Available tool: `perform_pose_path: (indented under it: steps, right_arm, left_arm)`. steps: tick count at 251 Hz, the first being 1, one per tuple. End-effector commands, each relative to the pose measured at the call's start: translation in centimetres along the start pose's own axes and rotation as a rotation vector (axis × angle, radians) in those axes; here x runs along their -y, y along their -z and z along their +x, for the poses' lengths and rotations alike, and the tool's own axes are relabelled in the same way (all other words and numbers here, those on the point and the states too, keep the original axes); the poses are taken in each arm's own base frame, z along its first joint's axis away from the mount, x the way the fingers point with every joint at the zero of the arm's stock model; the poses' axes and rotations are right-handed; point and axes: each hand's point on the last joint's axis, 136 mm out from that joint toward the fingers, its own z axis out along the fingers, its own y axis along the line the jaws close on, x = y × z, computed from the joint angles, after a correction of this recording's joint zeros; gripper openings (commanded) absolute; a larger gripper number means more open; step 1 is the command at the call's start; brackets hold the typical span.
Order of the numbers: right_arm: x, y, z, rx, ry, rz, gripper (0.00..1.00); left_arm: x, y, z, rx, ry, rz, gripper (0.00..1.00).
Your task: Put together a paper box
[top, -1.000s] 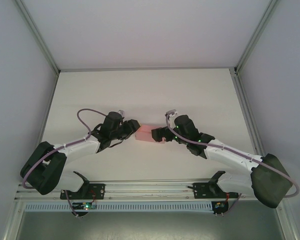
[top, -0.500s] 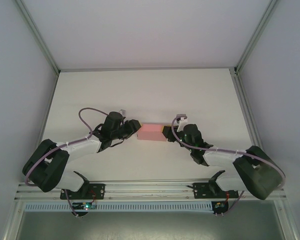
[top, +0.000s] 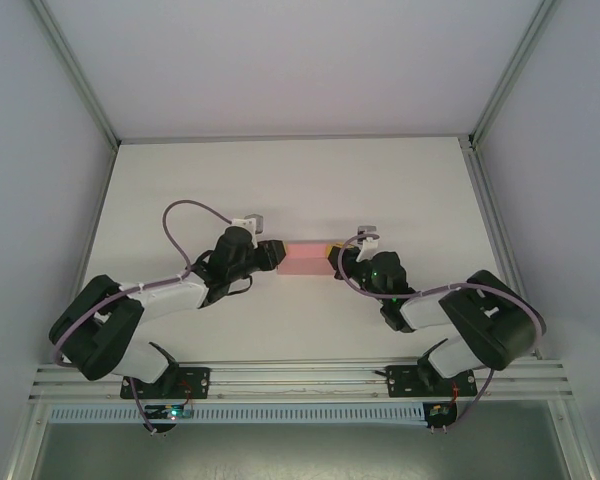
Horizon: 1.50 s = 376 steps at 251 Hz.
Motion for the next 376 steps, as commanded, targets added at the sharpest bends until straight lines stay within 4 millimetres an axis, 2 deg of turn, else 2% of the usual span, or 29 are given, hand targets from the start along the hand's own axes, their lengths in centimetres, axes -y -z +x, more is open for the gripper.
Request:
perform_pose_path:
  steps: [1,48,72,81,89,92,112,129,140,154,163,176,191,206,210,214,218,226,257,298,314,331,352,376]
  right_arm:
    - [1.7,1.5,9.0,-0.341,0.001,-0.016,0.00]
    - [1.3,1.3,7.8,-0.329,0.006,-0.018,0.00]
    - [0.9,1.2,6.2,-0.315,0.032,0.012,0.00]
    - [1.3,1.3,5.9,-0.320,0.050,0.048,0.07]
    - [1.9,1.8,6.1,-0.338,0.071,0.089,0.08]
    - [1.6,1.3,5.1,-0.320,0.081,0.092,0.09]
    - [2.0,1.6,3.6,-0.306,0.121,0.152,0.16]
    - [1.5,1.9,1.9,-0.266,0.127,0.153,0.29]
    - [0.9,2.0,0.8,-0.240,0.131,0.138,0.31]
    - [0.2,2.1,-0.5,-0.229,0.143,0.133,0.36]
    - [-0.2,2.2,-1.2,-0.235,0.156,0.127,0.46]
    - [-0.9,2.1,-1.9,-0.256,0.184,0.104,0.58]
    - [-2.0,1.8,-2.7,-0.294,0.219,0.051,0.68]
    - [-3.2,1.5,-3.5,-0.332,0.246,-0.002,0.81]
    - [-3.7,1.4,-3.7,-0.342,0.260,-0.026,0.85]
    - [-4.2,1.4,-3.8,-0.355,0.276,-0.058,0.88]
    - [-4.8,1.3,-3.9,-0.369,0.298,-0.095,0.98]
    - [-5.9,1.3,-3.8,-0.397,0.347,-0.160,0.98]
    - [-8.9,2.0,-2.9,-0.495,0.591,-0.388,0.98]
    - [-7.4,1.7,-1.0,-0.623,0.993,-0.405,0.98]
    - [-6.9,1.2,-1.7,-0.655,1.061,-0.375,0.98]
    - [-6.9,1.3,-1.5,-0.709,1.103,-0.416,0.98]
    - [-6.4,1.6,-0.1,-0.799,1.137,-0.469,0.98]
    - [-4.8,0.3,0.9,-0.879,1.153,-0.417,0.98]
  left_arm:
    - [-8.1,0.3,9.4,-0.303,-0.195,-0.273,0.00]
    - [-7.2,0.6,8.9,-0.281,-0.246,-0.246,0.00]
    - [-6.1,0.9,8.3,-0.274,-0.241,-0.211,0.00]
    - [-5.6,0.7,7.8,-0.273,-0.247,-0.208,0.02]
    - [-5.3,0.6,7.3,-0.271,-0.241,-0.216,0.03]
    - [-5.1,0.5,7.0,-0.270,-0.238,-0.215,0.04]
    - [-3.6,0.1,5.7,-0.261,-0.216,-0.198,0.11]
    - [-2.7,0.2,4.4,-0.224,-0.207,-0.189,0.15]
    - [-2.3,0.5,3.4,-0.198,-0.215,-0.196,0.16]
    - [-1.1,1.1,2.3,-0.186,-0.245,-0.177,0.29]
    - [-0.4,1.5,1.4,-0.171,-0.252,-0.177,0.42]
    - [0.9,2.1,0.2,-0.160,-0.276,-0.162,0.51]
    - [2.4,2.7,-1.5,-0.135,-0.290,-0.147,0.77]
    - [3.6,3.4,-3.1,-0.130,-0.291,-0.160,0.91]
    - [3.8,3.6,-3.5,-0.129,-0.287,-0.171,0.99]
    - [4.0,3.9,-4.1,-0.126,-0.283,-0.184,1.00]
    - [4.0,4.1,-4.5,-0.123,-0.277,-0.203,1.00]
    - [4.0,4.7,-5.6,-0.108,-0.262,-0.248,1.00]
    - [1.3,6.7,-7.9,-0.095,-0.197,-0.421,1.00]
    - [-4.1,9.3,-8.8,-0.068,-0.114,-0.605,1.00]
    - [-5.7,10.6,-8.6,-0.057,-0.095,-0.654,1.00]
    - [-7.4,12.0,-8.0,-0.047,-0.055,-0.693,1.00]
    - [-9.6,13.8,-6.7,-0.031,0.001,-0.745,1.00]
    - [-11.6,15.4,-5.2,-0.020,0.065,-0.790,1.00]
